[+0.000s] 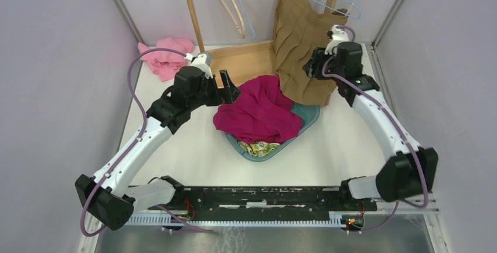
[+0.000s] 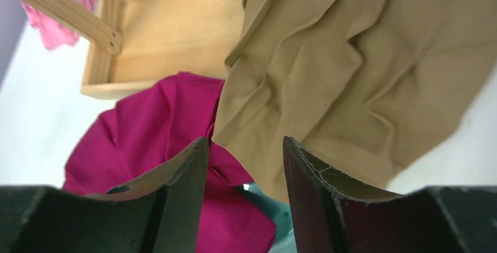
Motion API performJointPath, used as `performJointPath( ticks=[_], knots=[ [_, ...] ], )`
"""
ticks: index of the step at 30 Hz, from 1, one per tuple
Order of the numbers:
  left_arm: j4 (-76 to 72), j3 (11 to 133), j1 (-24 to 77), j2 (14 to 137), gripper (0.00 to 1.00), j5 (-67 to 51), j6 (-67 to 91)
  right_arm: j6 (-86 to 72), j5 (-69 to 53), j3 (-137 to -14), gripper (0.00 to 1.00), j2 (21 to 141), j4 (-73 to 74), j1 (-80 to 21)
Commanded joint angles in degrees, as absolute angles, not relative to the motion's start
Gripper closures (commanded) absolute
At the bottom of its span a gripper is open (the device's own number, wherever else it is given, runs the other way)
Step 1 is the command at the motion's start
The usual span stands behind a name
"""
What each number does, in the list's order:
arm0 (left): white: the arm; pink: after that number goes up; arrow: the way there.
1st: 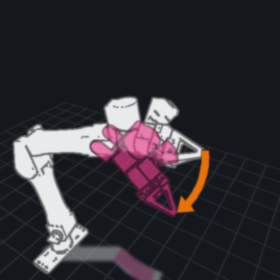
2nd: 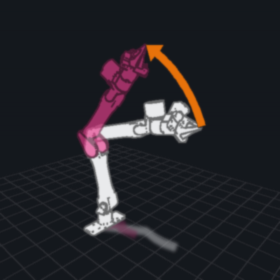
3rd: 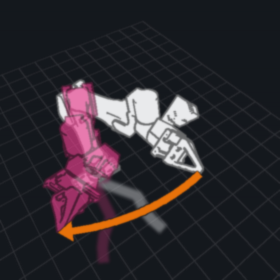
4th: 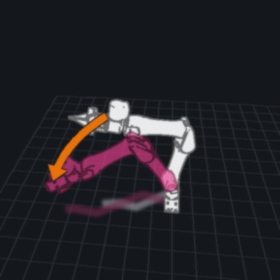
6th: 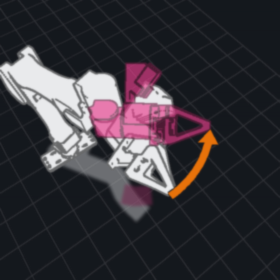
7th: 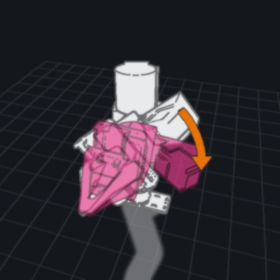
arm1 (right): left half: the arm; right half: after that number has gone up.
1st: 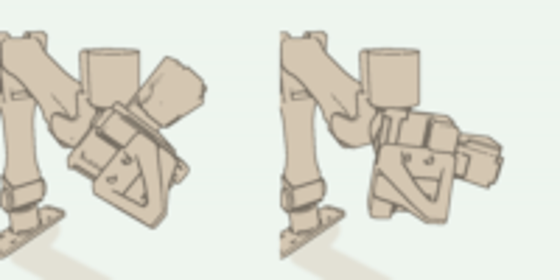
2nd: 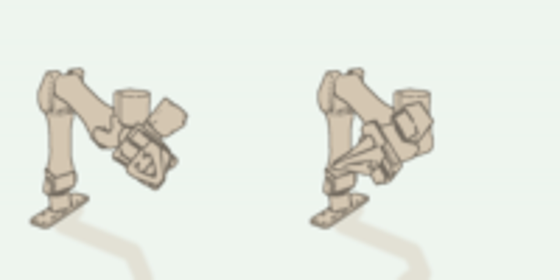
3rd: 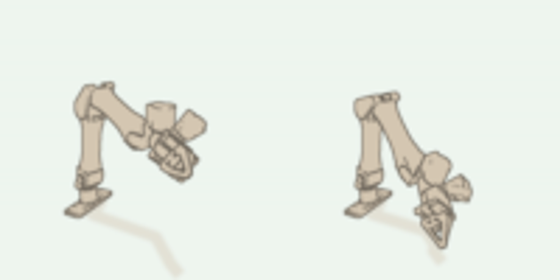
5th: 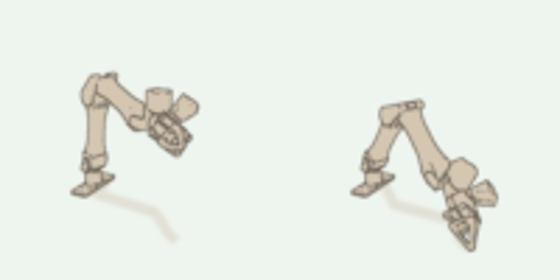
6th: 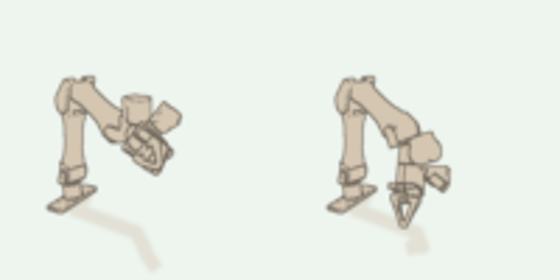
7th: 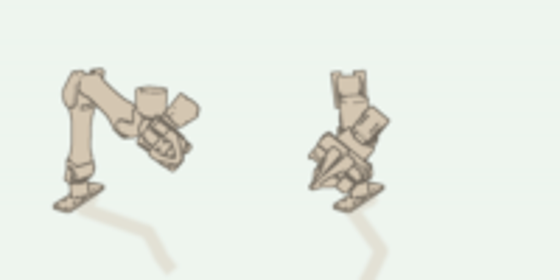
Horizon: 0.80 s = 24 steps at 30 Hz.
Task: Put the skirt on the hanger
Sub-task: Place the hanger on the clothesline.
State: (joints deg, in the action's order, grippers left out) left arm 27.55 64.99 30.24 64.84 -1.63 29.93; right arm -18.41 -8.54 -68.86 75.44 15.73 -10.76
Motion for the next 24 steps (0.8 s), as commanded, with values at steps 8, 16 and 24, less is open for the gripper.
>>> performJointPath(
  ticks=[8,16,24],
  knots=[
    [24.13,63.41,30.08,63.50,0.01,-2.98,32.04,-12.73,-2.22,-100.70,0.45,112.86,18.82,-13.11],
    [23.46,63.02,30.09,65.05,0.00,-3.71,31.92,-13.36,1.58,-122.28,0.44,129.96,25.59,-11.06],
    [23.05,63.37,30.14,66.89,0.00,-4.32,31.55,-13.86,13.20,-123.95,0.39,133.34,17.81,-8.17]
  ],
)
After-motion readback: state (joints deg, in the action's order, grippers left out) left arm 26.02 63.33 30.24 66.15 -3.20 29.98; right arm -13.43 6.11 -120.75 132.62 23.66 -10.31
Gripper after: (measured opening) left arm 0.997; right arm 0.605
